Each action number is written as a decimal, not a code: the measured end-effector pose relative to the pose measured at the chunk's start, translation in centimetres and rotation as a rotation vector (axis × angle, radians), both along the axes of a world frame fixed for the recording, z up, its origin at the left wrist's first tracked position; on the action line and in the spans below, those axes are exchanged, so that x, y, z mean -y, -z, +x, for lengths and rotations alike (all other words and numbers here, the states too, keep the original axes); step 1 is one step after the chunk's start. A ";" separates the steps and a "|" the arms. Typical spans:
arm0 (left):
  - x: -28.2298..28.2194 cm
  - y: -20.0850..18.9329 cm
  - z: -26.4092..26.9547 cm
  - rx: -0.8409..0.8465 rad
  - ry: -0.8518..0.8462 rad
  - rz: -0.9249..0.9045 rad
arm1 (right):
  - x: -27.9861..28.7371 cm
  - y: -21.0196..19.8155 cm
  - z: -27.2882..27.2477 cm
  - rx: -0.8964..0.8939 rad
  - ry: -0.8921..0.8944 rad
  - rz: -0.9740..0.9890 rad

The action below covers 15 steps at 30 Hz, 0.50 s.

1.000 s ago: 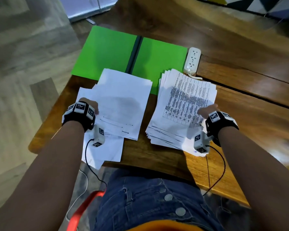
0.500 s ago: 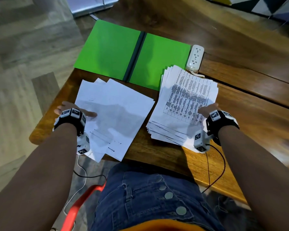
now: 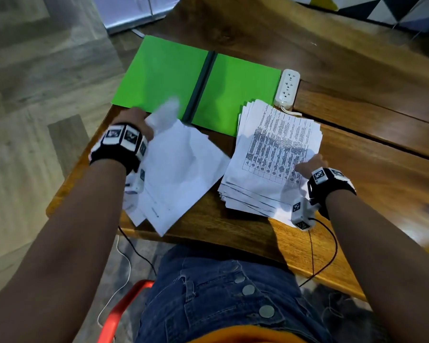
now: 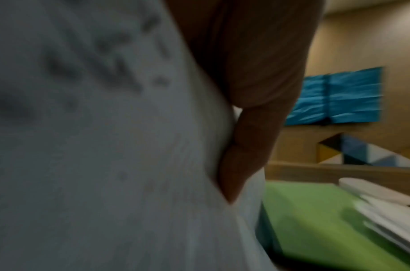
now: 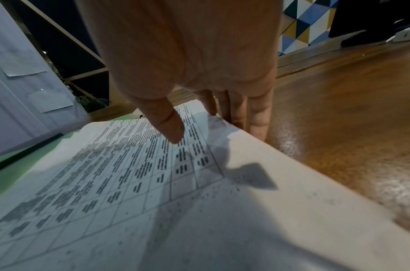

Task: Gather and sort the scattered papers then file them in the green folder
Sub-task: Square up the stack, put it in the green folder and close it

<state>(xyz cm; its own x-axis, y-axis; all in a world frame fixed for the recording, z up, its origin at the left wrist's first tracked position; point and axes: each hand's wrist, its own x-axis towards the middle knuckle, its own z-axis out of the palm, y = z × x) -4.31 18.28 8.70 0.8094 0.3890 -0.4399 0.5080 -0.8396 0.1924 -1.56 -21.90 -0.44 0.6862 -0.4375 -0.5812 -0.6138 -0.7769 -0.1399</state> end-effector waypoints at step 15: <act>9.4 -8.7 8.7 0.327 0.114 -0.319 | 2.9 -1.0 -1.2 0.160 0.287 0.395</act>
